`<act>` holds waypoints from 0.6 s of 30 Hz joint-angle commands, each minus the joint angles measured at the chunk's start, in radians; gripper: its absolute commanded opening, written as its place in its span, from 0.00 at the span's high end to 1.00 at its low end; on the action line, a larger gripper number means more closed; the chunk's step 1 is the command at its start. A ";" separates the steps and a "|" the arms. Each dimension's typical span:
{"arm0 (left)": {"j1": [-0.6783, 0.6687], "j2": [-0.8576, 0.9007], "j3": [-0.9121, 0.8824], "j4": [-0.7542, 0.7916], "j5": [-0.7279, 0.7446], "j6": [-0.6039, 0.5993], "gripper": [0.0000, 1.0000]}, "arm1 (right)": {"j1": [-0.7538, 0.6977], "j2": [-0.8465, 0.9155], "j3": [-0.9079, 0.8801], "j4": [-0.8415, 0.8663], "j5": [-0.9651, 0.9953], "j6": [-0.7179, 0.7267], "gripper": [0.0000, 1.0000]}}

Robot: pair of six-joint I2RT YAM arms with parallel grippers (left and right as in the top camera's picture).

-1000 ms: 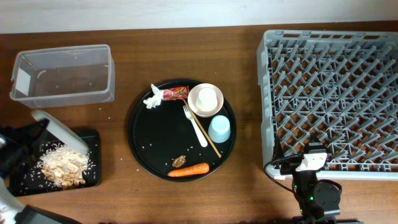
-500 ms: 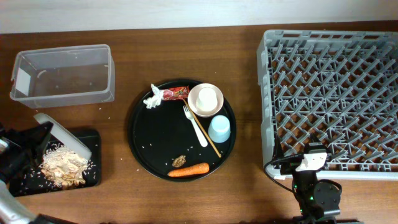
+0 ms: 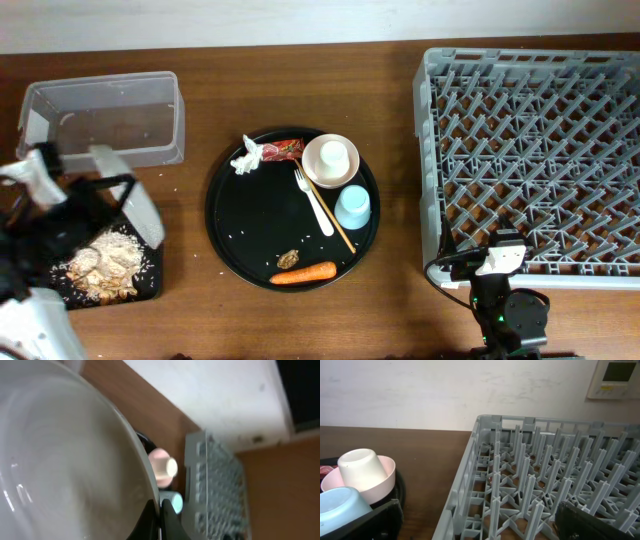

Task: Sort waste into correct bins and load items into the dishwasher rack
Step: 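Return the emptied plate to the round tray with the left gripper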

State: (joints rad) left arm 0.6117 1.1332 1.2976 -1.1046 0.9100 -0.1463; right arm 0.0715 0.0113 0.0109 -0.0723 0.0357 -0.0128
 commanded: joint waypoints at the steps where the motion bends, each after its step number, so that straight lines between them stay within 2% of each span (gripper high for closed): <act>1: -0.196 -0.037 0.027 -0.003 -0.245 -0.080 1.00 | -0.007 -0.008 -0.005 -0.007 -0.002 -0.006 0.01; 5: -0.414 -0.018 0.027 0.008 -0.416 -0.117 1.00 | -0.007 -0.008 -0.005 -0.007 -0.002 -0.006 0.01; 6: -0.519 0.002 0.027 0.008 -0.480 -0.153 1.00 | -0.007 -0.008 -0.005 -0.007 -0.002 -0.006 0.01; 11: -0.765 0.079 0.027 0.034 -0.689 -0.230 1.00 | -0.007 -0.008 -0.005 -0.007 -0.002 -0.006 0.01; 15: -0.914 0.198 0.027 0.072 -0.788 -0.236 1.00 | -0.007 -0.008 -0.005 -0.007 -0.002 -0.006 0.01; 18: -0.970 0.304 0.027 0.126 -0.862 -0.235 1.00 | -0.007 -0.008 -0.005 -0.007 -0.002 -0.006 0.01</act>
State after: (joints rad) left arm -0.3073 1.3426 1.3094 -1.0199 0.1951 -0.3634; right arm 0.0715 0.0113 0.0109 -0.0723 0.0353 -0.0128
